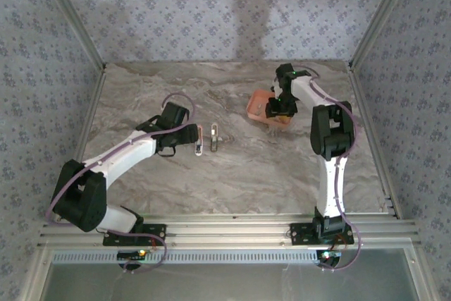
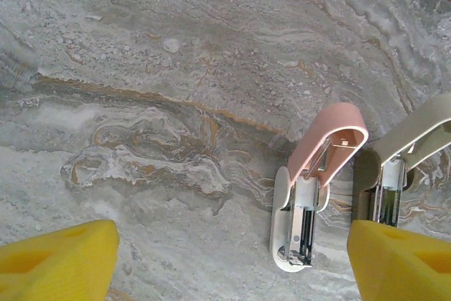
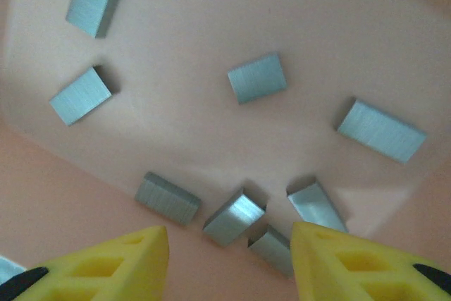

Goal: Load the staples into the stapler

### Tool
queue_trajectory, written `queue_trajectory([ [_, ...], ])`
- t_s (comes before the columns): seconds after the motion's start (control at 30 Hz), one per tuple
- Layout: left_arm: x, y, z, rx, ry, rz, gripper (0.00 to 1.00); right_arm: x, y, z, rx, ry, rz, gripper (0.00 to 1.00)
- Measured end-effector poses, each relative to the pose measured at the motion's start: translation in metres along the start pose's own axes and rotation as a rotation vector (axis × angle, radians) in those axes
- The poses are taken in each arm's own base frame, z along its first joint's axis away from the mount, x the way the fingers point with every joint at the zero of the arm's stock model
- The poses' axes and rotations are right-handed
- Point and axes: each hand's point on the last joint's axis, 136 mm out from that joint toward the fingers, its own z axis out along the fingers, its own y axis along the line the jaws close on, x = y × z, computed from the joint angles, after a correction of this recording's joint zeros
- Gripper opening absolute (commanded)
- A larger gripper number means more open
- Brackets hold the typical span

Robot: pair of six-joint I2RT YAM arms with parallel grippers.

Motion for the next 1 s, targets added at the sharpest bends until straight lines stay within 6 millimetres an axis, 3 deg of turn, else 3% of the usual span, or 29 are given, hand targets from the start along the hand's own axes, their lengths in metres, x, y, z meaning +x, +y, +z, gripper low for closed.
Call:
queue_trajectory([
  [0.6,0.011,0.005,-0.004,0.020,-0.003,-0.003,0.84,0.096,0.039,-0.022,-0.057,0.094,-0.027,0.51],
  [0.73,0.011,0.002,-0.007,0.042,-0.014,-0.006,0.84,0.096,0.049,-0.041,-0.070,0.044,-0.059,0.54],
  [1.0,0.020,-0.004,-0.003,0.108,0.000,-0.017,0.84,0.070,0.042,-0.075,0.009,-0.093,-0.239,0.56],
])
